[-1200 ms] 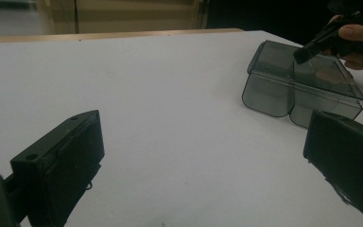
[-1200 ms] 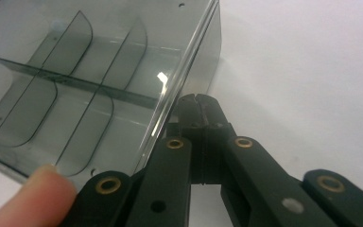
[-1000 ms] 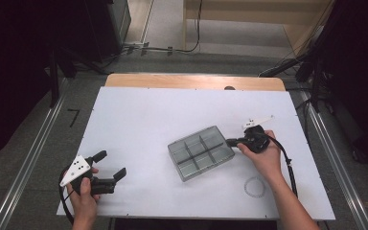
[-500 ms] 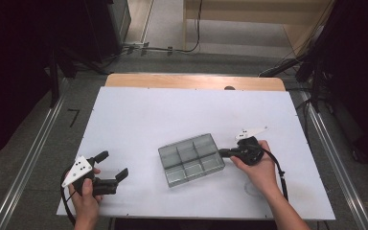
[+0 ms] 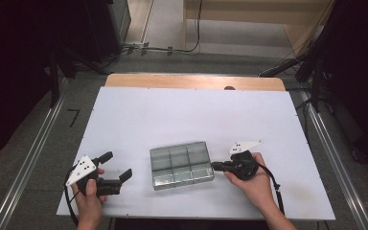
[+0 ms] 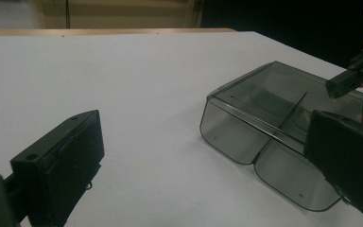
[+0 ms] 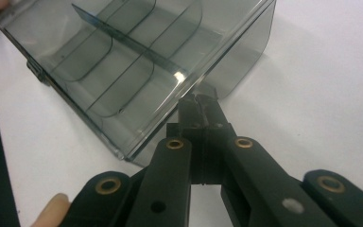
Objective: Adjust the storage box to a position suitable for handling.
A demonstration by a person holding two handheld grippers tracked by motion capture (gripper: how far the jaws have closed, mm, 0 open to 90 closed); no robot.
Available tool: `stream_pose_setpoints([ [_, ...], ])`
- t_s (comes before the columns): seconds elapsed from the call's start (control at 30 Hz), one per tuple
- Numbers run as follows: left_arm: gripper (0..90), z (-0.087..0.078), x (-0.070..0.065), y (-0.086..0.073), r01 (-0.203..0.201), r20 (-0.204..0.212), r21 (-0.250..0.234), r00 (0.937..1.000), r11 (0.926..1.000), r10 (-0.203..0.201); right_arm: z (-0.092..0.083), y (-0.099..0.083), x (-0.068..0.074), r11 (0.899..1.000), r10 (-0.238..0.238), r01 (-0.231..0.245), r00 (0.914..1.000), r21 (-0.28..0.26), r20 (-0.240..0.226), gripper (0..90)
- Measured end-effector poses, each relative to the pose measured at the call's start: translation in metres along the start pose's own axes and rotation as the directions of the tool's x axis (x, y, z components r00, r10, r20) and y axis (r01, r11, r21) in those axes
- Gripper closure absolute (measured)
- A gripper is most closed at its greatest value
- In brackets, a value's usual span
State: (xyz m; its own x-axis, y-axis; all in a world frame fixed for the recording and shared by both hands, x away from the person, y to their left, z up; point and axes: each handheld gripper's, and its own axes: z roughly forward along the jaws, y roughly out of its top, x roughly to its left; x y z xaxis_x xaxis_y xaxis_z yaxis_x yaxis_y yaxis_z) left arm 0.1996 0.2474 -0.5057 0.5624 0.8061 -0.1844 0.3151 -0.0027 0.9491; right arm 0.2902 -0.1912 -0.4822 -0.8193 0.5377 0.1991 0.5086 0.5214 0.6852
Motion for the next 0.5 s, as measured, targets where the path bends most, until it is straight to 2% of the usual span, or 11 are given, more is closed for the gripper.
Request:
stream_pose_setpoints([
  [0.23, 0.0, 0.004, -0.004, 0.001, 0.016, 0.011, 0.010, 0.9998, 0.9998, -0.017, -0.002, -0.009, 0.020, 1.000, -0.012, 0.012, 0.9999, -0.010, 0.012, 88.4],
  [0.4, 1.6, 0.007, -0.006, 0.003, 0.032, 0.006, 0.020, 0.9995, 0.9993, -0.032, 0.000, -0.013, 0.038, 1.000, -0.028, 0.028, 0.9996, -0.011, 0.001, 88.4],
  [0.5, 4.3, 0.009, -0.006, 0.003, 0.054, 0.002, 0.019, 0.9985, 0.9984, -0.054, 0.003, -0.013, 0.047, 0.999, -0.035, 0.035, 0.9992, -0.010, -0.021, 88.4],
])
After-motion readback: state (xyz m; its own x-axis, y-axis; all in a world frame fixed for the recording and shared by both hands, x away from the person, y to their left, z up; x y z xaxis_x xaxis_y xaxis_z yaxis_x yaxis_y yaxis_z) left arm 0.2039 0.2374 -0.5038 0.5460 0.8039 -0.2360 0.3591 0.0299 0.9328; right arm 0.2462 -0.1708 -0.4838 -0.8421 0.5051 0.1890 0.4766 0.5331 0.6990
